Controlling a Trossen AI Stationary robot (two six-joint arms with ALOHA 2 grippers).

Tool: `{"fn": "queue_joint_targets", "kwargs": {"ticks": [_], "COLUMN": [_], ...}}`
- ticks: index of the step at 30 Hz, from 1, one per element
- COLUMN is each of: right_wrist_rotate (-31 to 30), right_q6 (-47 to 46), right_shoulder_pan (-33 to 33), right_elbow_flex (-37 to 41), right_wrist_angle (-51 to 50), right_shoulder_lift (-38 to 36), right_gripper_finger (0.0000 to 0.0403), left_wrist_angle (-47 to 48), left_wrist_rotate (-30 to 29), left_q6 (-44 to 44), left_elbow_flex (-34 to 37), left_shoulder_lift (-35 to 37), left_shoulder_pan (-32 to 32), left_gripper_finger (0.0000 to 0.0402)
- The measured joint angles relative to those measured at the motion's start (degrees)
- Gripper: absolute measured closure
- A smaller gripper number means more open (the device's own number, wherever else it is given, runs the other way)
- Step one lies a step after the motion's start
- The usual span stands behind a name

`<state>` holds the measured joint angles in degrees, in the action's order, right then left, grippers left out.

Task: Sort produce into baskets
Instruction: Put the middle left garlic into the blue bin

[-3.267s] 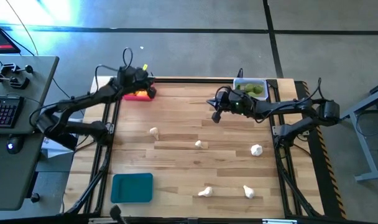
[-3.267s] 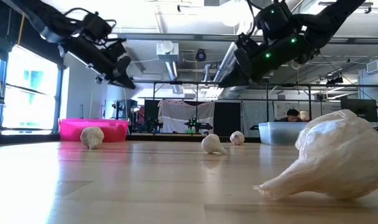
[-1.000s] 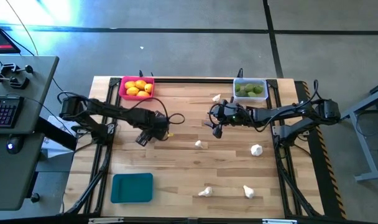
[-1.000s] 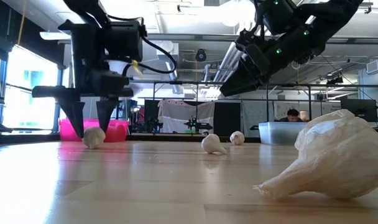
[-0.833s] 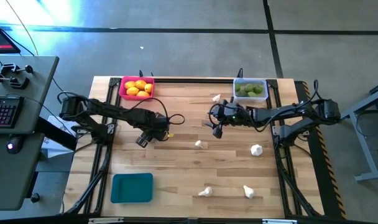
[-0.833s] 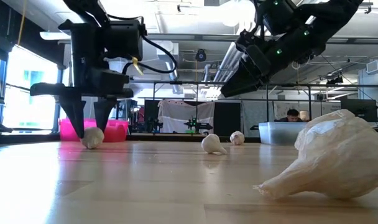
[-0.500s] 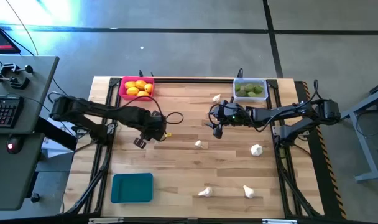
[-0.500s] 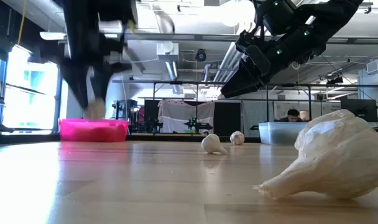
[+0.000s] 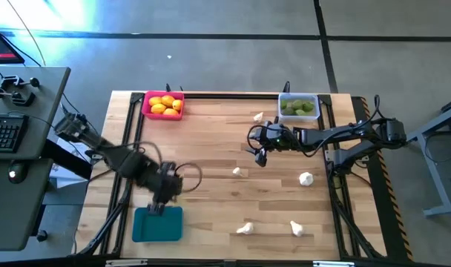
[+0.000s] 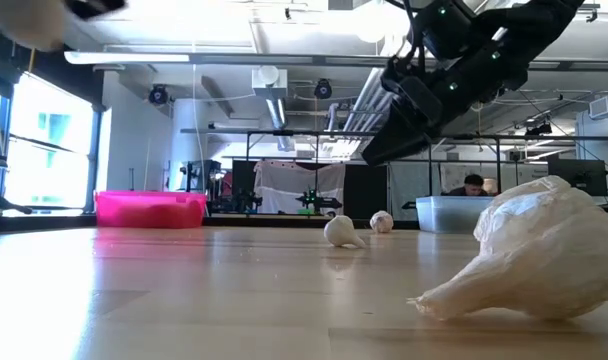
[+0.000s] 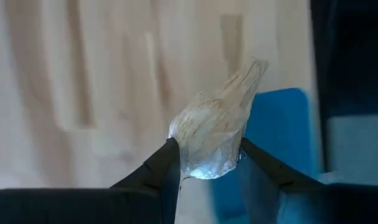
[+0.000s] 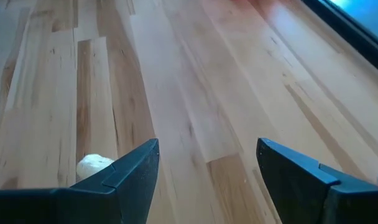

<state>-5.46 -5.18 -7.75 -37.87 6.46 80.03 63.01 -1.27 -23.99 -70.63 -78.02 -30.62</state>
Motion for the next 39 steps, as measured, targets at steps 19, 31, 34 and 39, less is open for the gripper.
{"fn": "queue_joint_targets", "kwargs": {"ticks": [19, 31, 34, 39], "right_wrist_rotate": [0.35, 0.31, 0.32, 0.33], "right_q6": [-1.46, -1.45, -1.46, -1.23], "right_shoulder_pan": [0.0, 0.0, 0.0, 0.0], "right_elbow_flex": [0.0, 0.0, 0.0, 0.0], "right_wrist_angle": [-1.09, -1.09, -1.09, -1.09], "right_shoulder_lift": [0.02, 0.02, 0.02, 0.02], "right_gripper_finger": [0.0142, 0.0142, 0.0142, 0.0142], "left_wrist_angle": [-4.4, -2.96, -3.11, -3.11], "left_wrist_rotate": [-4.25, -4.57, -4.4, -1.61], "left_q6": [-54.09, -53.93, -51.97, -49.51], "left_elbow_flex": [0.79, 0.79, 0.8, 0.79], "left_shoulder_lift": [-17.21, -21.88, -21.88, -21.88], "left_shoulder_pan": [-18.84, -14.56, -13.91, -13.57], "left_gripper_finger": [0.0284, 0.0283, 0.027, 0.0235]}}
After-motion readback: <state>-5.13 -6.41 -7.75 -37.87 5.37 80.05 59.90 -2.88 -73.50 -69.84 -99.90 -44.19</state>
